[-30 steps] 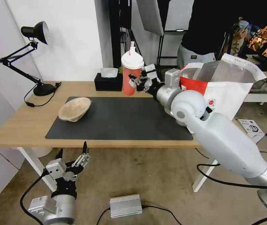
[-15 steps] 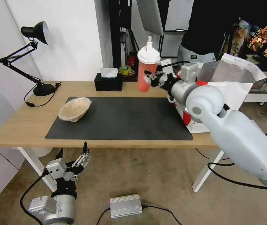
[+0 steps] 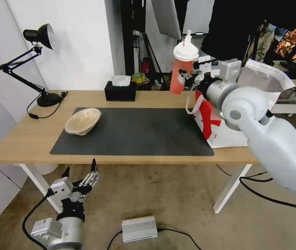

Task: Pick up the trash from the table and place it into the takeout bag.

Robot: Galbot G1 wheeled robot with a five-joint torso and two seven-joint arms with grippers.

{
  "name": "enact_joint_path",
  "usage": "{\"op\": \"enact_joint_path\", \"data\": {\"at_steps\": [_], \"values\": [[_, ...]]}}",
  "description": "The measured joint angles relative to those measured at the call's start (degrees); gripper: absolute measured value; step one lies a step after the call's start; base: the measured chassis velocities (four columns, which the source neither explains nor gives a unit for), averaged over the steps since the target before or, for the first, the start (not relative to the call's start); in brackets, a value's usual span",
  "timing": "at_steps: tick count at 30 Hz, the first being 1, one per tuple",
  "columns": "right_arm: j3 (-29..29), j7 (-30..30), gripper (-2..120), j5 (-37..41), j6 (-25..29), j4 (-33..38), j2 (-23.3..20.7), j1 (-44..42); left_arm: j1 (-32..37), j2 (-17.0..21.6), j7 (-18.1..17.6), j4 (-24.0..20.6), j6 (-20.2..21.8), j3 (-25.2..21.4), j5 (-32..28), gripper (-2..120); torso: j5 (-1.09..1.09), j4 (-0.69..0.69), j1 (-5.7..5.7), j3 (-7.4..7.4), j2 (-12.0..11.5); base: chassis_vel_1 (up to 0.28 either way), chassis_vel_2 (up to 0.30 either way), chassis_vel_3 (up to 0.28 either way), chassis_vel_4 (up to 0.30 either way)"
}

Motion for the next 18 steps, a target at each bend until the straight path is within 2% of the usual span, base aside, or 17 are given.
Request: {"op": "enact_joint_path", "data": {"at_steps": [18], "values": [[2.05,4.71,3,2.95,0.11,0.16,-2.75,1.75,0.66,0.2,0.11,-0.41,-0.15,0.02,0.58,100,-0.01,0.0,0.0,0.0,0.0,0.0,0.0,0.0,0.0]]}}
